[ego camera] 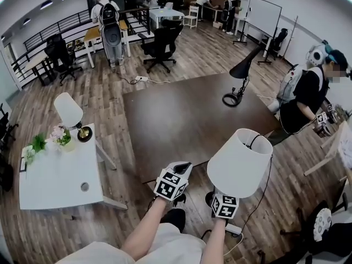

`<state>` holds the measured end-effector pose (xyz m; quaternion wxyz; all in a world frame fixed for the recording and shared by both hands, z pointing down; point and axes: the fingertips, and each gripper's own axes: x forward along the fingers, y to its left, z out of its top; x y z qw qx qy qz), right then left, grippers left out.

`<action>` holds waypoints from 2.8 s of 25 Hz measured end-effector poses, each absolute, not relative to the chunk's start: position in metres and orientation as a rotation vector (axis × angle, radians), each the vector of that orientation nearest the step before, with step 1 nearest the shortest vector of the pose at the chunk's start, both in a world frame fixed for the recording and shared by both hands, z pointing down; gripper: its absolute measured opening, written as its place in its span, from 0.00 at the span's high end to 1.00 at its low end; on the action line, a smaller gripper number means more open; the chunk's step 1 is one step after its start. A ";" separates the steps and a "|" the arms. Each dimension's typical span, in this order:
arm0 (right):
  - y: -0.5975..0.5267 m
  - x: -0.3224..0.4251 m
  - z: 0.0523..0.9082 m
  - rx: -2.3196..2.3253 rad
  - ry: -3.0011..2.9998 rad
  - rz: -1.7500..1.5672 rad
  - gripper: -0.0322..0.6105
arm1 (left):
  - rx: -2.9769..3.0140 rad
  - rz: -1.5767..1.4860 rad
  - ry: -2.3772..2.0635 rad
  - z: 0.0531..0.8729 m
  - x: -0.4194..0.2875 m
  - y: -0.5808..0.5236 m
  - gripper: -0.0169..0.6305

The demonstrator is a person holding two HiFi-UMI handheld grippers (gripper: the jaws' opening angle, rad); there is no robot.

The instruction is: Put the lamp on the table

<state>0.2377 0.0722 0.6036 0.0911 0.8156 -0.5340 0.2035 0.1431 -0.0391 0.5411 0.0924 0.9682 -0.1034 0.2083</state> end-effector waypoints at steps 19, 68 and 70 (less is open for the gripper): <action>-0.020 0.338 0.614 2.329 -1.646 0.577 0.79 | 2.806 0.608 -0.440 0.555 0.232 -0.126 0.97; -0.316 0.427 0.663 1.986 -2.072 0.530 0.79 | 2.798 0.787 -0.553 0.611 0.283 -0.314 0.97; -0.334 0.427 0.669 1.958 -2.085 0.532 0.79 | 2.793 0.814 -0.536 0.612 0.286 -0.328 0.97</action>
